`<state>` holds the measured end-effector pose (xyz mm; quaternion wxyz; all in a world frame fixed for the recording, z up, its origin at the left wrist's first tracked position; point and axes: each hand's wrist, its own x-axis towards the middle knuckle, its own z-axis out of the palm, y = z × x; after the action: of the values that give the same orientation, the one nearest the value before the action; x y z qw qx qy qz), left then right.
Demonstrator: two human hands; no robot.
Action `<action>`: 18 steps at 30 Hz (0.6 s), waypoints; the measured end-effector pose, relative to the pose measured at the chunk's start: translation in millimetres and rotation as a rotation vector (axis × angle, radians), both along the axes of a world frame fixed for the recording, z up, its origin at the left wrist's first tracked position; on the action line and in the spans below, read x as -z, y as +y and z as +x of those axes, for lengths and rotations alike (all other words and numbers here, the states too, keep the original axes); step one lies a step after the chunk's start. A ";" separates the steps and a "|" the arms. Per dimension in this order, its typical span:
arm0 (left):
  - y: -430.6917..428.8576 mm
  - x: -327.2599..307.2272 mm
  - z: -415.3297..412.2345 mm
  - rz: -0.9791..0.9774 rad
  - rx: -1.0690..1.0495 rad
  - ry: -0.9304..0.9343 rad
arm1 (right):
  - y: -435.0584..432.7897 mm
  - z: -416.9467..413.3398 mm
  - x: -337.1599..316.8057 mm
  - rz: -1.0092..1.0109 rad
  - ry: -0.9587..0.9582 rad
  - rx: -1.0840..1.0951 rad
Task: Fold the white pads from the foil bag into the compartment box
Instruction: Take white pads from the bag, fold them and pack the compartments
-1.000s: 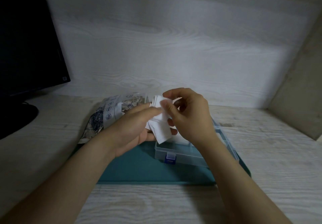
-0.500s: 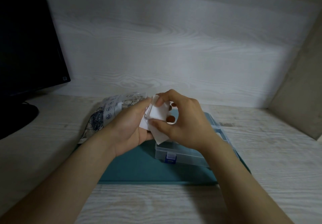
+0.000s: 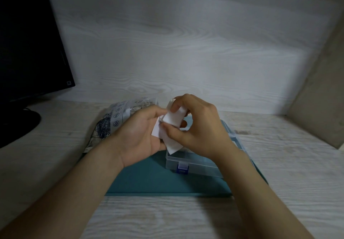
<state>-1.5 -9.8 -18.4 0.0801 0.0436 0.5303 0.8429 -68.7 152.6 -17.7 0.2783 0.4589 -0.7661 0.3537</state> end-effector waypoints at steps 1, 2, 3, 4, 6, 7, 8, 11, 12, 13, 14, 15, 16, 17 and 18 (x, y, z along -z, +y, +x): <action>0.5 0.4 -0.2 -0.015 -0.016 0.007 | 0.3 0.1 -0.4 -0.008 -0.006 -0.001; 0.8 1.4 -0.8 -0.030 -0.030 0.009 | 0.7 0.0 -0.6 -0.013 -0.015 -0.005; 1.3 2.5 -1.6 -0.038 -0.042 0.005 | 1.1 -0.3 -0.6 -0.015 -0.021 -0.008; 1.5 3.7 -2.7 -0.040 -0.051 -0.004 | 1.4 -0.4 -0.4 -0.012 -0.021 -0.007; 1.2 5.6 -4.7 -0.036 -0.055 -0.031 | 0.9 1.7 -1.2 -0.007 -0.033 -0.012; 1.0 6.2 -5.1 -0.027 -0.046 -0.046 | 0.6 3.2 -2.1 -0.012 -0.051 -0.028; 0.5 6.6 -5.3 -0.010 -0.032 -0.057 | 0.5 4.9 -3.2 -0.020 -0.070 -0.050; -0.4 6.5 -5.0 0.060 0.016 -0.046 | 0.8 8.3 -6.1 -0.026 -0.095 -0.082; -0.9 6.4 -4.8 0.081 0.034 -0.036 | 0.9 8.1 -6.5 -0.022 -0.103 -0.078; -1.1 6.3 -4.8 0.100 0.048 -0.031 | 1.1 7.5 -6.1 -0.018 -0.110 -0.071; -1.8 6.7 -5.2 0.119 0.055 -0.031 | 1.2 6.5 -5.3 -0.014 -0.111 -0.064; -2.7 7.4 -5.3 0.137 0.057 -0.034 | 1.3 5.3 -4.6 -0.009 -0.103 -0.057; -3.6 7.8 -5.5 0.153 0.058 -0.036 | 1.5 4.3 -4.1 -0.002 -0.091 -0.051; -4.4 8.1 -5.2 0.168 0.064 -0.035 | 1.5 3.5 -4.0 0.006 -0.080 -0.047; -5.2 8.3 -5.3 0.178 0.072 -0.034 | 1.3 3.1 -3.8 0.016 -0.066 -0.045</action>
<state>-6.8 -15.0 -26.7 0.1151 0.0552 0.4498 0.8840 -65.6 153.9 -13.8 0.2410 0.4663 -0.7672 0.3686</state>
